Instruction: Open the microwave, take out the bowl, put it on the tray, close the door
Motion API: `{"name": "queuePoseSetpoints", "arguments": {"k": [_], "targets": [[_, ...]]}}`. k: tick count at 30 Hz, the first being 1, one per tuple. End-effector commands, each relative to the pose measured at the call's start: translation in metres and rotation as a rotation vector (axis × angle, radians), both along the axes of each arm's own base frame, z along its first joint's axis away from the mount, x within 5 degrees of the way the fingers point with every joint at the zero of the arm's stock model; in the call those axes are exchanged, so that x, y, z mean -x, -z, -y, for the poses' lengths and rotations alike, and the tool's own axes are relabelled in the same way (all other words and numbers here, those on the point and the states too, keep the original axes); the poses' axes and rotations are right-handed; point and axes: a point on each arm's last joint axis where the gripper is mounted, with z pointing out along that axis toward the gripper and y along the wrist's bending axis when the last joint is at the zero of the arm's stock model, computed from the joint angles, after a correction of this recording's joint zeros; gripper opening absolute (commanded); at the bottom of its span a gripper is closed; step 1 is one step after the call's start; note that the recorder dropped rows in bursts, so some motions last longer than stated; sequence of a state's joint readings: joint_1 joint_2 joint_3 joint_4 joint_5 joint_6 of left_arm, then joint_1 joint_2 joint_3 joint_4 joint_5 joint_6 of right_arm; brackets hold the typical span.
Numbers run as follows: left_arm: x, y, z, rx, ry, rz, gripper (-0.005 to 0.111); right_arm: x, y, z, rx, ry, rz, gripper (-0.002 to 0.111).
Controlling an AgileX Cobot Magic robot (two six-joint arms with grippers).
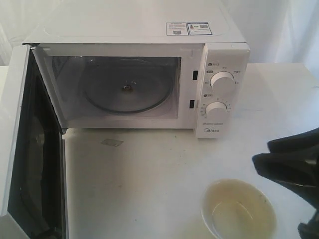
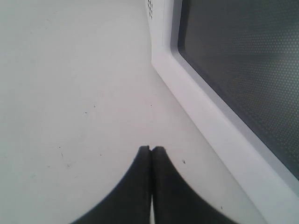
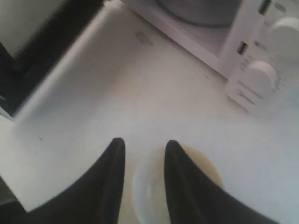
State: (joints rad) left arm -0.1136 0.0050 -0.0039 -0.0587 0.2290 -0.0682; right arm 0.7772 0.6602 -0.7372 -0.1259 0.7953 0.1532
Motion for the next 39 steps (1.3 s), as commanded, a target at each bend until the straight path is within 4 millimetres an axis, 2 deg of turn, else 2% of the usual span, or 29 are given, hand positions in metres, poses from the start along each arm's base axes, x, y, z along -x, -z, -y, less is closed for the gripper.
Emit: {"name": "queuePoseSetpoints", "arguments": {"k": [1,7,19,22,26,28,32,39], "targets": [[0.000,0.001,0.000,0.010,-0.001,-0.003,0.000,0.006,0.011,-0.011,-0.143,-0.121,0.064,0.016],[0.000,0.001,0.000,0.010,-0.001,-0.003,0.000,0.007,0.032,-0.016,-0.189,-0.148,0.055,0.005],[0.000,0.000,0.000,0.011,-0.002,0.006,0.000,0.003,0.056,-0.016,-0.208,-0.126,0.087,0.004],[-0.001,-0.003,0.002,0.144,-0.030,0.022,0.000,0.002,0.057,-0.017,-0.220,-0.121,0.099,0.004],[-0.005,-0.018,0.000,0.364,-0.097,0.157,0.000,0.002,0.060,-0.017,-0.224,-0.117,0.102,0.004],[-0.005,-0.020,-0.001,0.440,-0.116,0.167,0.000,0.002,0.062,-0.016,-0.221,-0.117,0.098,0.004],[-0.002,-0.038,0.000,0.401,-0.090,0.174,0.000,0.002,0.063,-0.016,-0.224,-0.115,0.093,0.004],[0.009,-0.067,0.003,0.348,-0.049,0.084,0.000,0.002,0.062,-0.017,-0.240,-0.111,0.094,0.004]]}}
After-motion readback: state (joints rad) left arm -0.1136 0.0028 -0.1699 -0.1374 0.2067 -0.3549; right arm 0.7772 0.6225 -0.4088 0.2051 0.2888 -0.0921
